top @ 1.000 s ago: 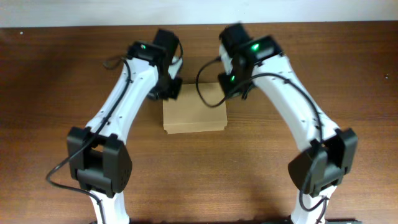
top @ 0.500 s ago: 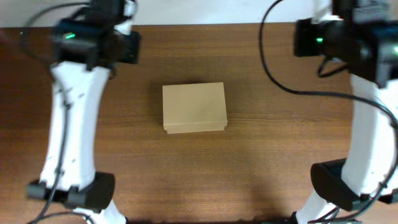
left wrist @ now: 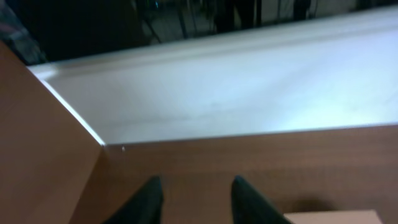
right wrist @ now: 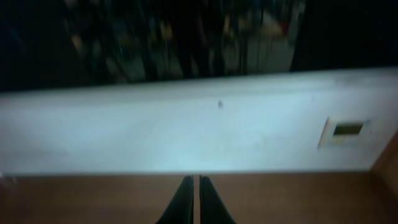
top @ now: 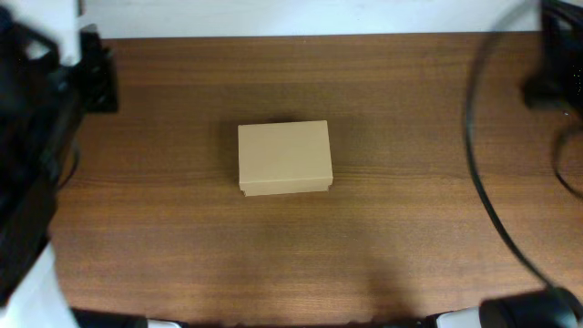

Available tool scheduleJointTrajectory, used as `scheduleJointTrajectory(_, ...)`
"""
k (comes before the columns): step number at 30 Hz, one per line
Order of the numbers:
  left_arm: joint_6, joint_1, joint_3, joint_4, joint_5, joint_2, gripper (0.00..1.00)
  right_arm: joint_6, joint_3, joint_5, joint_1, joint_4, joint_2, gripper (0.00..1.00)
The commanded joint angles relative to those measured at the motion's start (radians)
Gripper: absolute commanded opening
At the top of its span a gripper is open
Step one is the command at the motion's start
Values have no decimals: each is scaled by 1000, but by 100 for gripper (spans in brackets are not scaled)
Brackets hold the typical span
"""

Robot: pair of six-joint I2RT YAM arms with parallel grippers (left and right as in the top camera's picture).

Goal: Pack container

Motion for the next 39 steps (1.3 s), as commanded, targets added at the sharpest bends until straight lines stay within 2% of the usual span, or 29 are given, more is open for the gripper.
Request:
scheduleJointTrajectory(1,11,6,6,4,-14,-27,49,18,7,-8,-6,9,-40,9)
scheduleJointTrajectory(2,11,6,6,4,-14,-32,57,17,7,-8,-6,8,-50,19)
scheduleJointTrajectory(3,11,6,6,3,-14,-36,100,18,7,-8,-6,8,-57,33)
scheduleJointTrajectory(4,11,6,6,3,-14,-37,100,18,7,-8,-6,6,-62,61)
scheduleJointTrajectory(5,11,6,6,2,-14,-37,100,18,7,-8,-6,5,-67,99)
scheduleJointTrajectory(11,11,6,6,-60,-13,-35,100,18,7,-8,-6,1,-71,99)
scheduleJointTrajectory(23,10,6,5,-261,-13,-35,100,17,6,-8,-6,-150,-40,99)
scheduleJointTrajectory(33,11,6,5,-261,-13,-35,100,17,4,-8,-6,-253,-11,99)
scheduleJointTrajectory(39,11,6,5,-261,-13,-35,100,17,4,-4,-7,-254,-5,99)
